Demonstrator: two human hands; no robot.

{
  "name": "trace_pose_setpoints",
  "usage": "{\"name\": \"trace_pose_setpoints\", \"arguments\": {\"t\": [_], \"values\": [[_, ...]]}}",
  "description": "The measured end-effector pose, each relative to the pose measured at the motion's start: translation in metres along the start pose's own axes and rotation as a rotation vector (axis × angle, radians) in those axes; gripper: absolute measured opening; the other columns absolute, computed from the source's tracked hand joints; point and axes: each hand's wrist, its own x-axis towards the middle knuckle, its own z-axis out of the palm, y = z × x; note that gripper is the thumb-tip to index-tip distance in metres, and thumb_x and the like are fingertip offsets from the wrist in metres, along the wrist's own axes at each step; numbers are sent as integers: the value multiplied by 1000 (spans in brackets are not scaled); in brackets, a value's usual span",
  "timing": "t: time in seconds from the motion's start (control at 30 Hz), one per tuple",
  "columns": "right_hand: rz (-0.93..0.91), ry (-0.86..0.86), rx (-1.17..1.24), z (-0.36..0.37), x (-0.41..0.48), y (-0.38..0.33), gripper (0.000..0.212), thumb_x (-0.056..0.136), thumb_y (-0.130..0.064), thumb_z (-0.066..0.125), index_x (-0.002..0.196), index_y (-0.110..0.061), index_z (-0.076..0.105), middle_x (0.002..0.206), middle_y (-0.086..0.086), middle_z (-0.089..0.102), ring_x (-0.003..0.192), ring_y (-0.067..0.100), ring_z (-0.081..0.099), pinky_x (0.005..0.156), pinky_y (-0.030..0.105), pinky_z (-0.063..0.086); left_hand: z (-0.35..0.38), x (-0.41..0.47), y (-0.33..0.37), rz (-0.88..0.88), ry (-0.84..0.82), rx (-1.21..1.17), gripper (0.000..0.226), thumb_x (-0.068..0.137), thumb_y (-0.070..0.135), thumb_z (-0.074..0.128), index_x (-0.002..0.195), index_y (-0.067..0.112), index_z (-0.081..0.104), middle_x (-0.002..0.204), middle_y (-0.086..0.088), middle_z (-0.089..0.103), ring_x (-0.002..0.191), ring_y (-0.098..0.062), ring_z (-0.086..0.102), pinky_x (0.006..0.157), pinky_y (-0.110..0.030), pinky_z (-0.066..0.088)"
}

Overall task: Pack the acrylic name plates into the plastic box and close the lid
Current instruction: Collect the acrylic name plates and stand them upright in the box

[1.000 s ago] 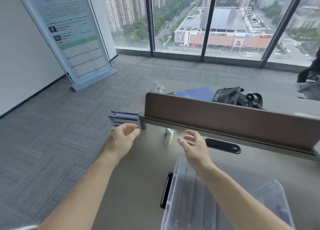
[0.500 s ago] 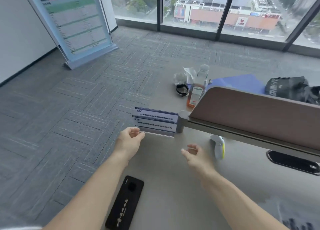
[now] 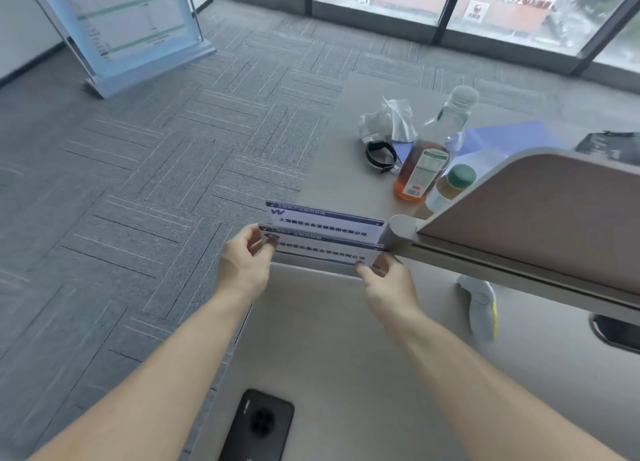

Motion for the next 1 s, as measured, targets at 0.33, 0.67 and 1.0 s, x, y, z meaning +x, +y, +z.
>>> {"name": "trace_pose_setpoints", "arguments": {"t": [0.33,0.67,1.0], "values": [[-67,109,-73,-25,-53,17,16,98,-31,61,89,-18,59,85,-13,66,79,0,60,60,-3,38,-15,-63,-17,36,-4,52,12,94,39,71,97,27,69,95,3,74,99,-13,73,69,-22,51],[-134,176,28,-118,-123,20,20,98,-35,60,87,-17,61,80,-9,66,83,20,69,78,33,56,-10,-143,53,131,-155,-60,23,90,50,72,89,27,69,86,0,77,93,-22,77,90,-48,61],[-404,303,245,-319,-193,23,22,96,-50,58,82,-32,57,69,-22,59,64,2,54,72,39,52,49,-244,224,462,-372,324,28,81,49,81,75,23,72,73,6,77,67,-7,74,71,-30,55]]}}
